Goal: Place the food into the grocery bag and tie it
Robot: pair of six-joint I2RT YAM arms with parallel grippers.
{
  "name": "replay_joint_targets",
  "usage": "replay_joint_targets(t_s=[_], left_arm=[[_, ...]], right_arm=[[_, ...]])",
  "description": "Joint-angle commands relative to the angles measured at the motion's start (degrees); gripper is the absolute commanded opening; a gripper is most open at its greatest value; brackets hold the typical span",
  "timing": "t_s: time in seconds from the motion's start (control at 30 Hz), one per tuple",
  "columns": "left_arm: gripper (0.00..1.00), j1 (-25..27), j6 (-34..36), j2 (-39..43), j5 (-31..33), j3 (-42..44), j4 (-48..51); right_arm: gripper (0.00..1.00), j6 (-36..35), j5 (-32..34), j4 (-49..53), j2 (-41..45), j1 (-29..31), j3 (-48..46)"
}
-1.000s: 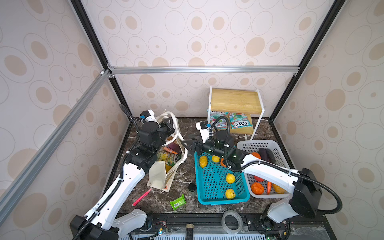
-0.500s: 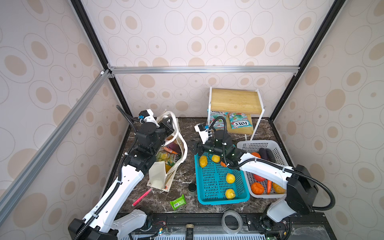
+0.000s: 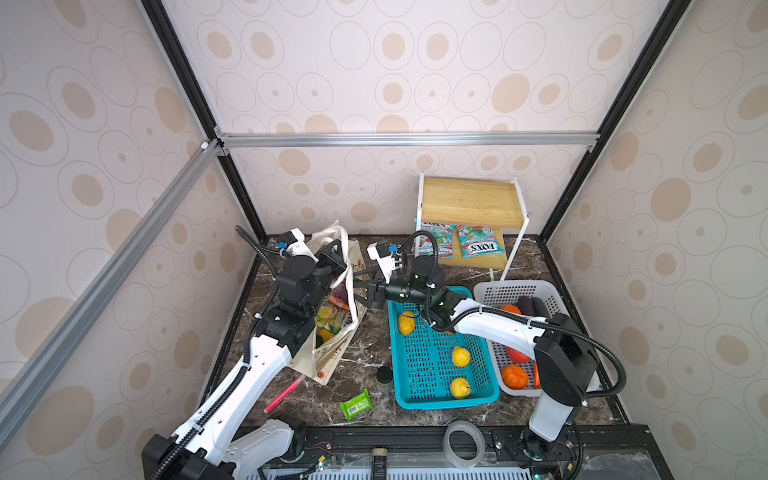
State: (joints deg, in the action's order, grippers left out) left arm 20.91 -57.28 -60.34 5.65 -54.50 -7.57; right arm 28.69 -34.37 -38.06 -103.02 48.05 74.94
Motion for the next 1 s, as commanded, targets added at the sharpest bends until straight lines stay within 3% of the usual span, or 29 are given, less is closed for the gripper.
replay_joint_targets(t_s=[0.0, 0.27, 0.43, 0.67, 0.87, 0.97], left_arm=[[0.00, -0.5, -1.3, 0.9, -0.3, 1.4, -2.0], [0.00, -0.6, -2.2, 1.3, -1.8, 1.5, -1.5], [0.00, -1.8, -0.8, 2.1, -1.2, 0.0, 0.3], [0.00, -13.2, 3.5, 3.3, -5.6, -7.9, 7.7], [0.00, -25.8, 0.7, 0.1, -15.8, -10.1, 6.8], [0.00, -30.2, 1.4, -3.1, -17.8, -13.2, 7.5]], right_arm=[[0.56, 4.8, -0.9, -7.5, -1.4, 0.4, 4.0], [0.35, 6.4, 2.1, -6.9, -3.8, 0.4, 7.6], [0.01, 5.3, 4.0, -2.1, -3.8, 0.4, 9.1], [0.00, -2.6, 21.9, 21.5, 2.3, 0.4, 8.5], [0.00, -6.3, 38.9, 38.5, 4.6, 0.2, 13.4], [0.00, -7.2, 47.9, 44.1, 3.8, 0.1, 16.7]])
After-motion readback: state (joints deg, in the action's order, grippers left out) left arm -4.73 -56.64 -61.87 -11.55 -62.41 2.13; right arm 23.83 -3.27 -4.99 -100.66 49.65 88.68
